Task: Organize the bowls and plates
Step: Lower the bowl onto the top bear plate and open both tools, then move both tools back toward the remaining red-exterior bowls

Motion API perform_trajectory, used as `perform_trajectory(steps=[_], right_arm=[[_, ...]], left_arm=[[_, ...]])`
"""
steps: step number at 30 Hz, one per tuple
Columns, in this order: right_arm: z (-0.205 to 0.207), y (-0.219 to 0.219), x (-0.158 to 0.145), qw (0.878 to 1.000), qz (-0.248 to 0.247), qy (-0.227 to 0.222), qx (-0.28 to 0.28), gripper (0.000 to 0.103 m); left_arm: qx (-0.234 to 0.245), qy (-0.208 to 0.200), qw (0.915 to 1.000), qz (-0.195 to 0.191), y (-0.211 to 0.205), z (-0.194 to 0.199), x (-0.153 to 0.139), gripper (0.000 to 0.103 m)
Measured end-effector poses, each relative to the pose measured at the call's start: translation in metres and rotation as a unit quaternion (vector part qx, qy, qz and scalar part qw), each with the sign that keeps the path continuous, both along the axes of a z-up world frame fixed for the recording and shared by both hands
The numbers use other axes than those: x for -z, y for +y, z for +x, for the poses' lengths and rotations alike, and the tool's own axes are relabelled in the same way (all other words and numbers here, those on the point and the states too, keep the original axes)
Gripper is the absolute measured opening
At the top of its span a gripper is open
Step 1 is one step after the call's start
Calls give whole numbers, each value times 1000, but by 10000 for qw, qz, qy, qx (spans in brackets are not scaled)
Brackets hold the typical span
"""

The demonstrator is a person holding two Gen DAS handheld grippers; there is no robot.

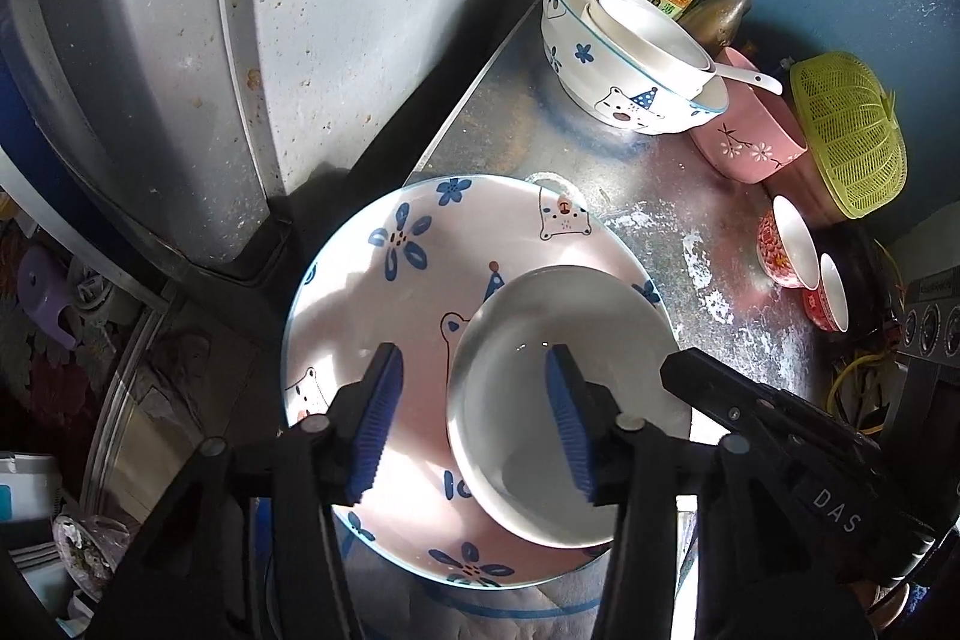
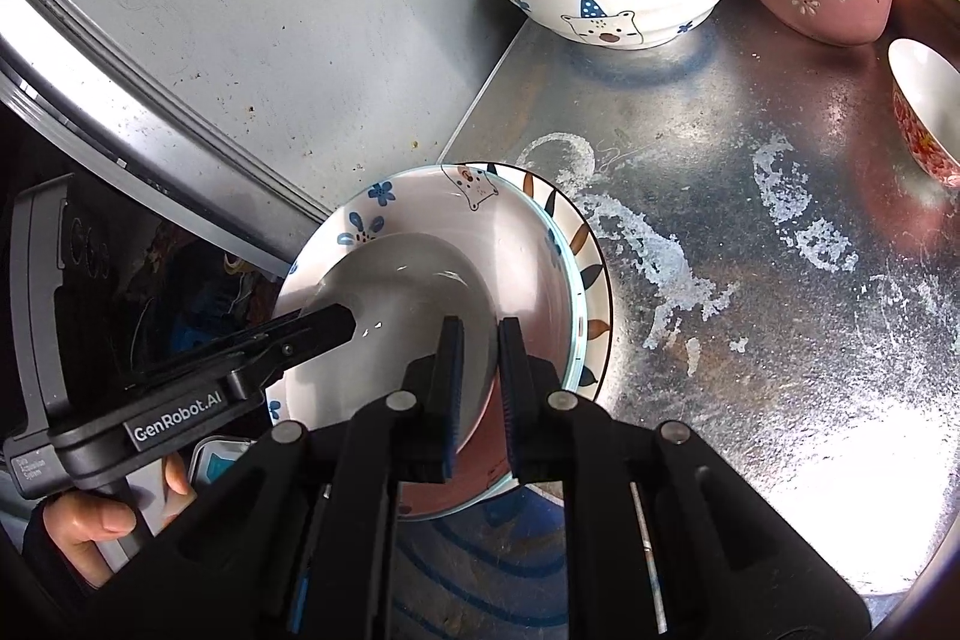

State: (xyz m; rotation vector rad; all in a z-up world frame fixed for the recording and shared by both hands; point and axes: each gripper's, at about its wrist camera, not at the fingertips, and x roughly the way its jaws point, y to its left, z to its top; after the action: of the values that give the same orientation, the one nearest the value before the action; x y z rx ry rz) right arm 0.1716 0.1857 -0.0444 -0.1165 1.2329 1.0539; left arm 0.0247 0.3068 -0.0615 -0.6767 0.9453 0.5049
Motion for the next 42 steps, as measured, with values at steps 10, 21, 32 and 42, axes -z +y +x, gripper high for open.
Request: perform_trajectory(steps=[10,21,32,42], right_arm=[[8,-18,-20,9993,259,-103,239,78],[39,-61,-28,9958,315,-185,835,103],[63,-113,-31,9906,313,-182,1316,103],[82,-167,-27,9813,252,-200,1895,103]], left_arm=[[-95,-174,9993,310,-4,0,-18,98],[165,-80,9988,447,-24,19,-23,101],[577,-73,9972,464,-52,53,-27,101],[1072,-45,9930,498,-84,90,-28,101]])
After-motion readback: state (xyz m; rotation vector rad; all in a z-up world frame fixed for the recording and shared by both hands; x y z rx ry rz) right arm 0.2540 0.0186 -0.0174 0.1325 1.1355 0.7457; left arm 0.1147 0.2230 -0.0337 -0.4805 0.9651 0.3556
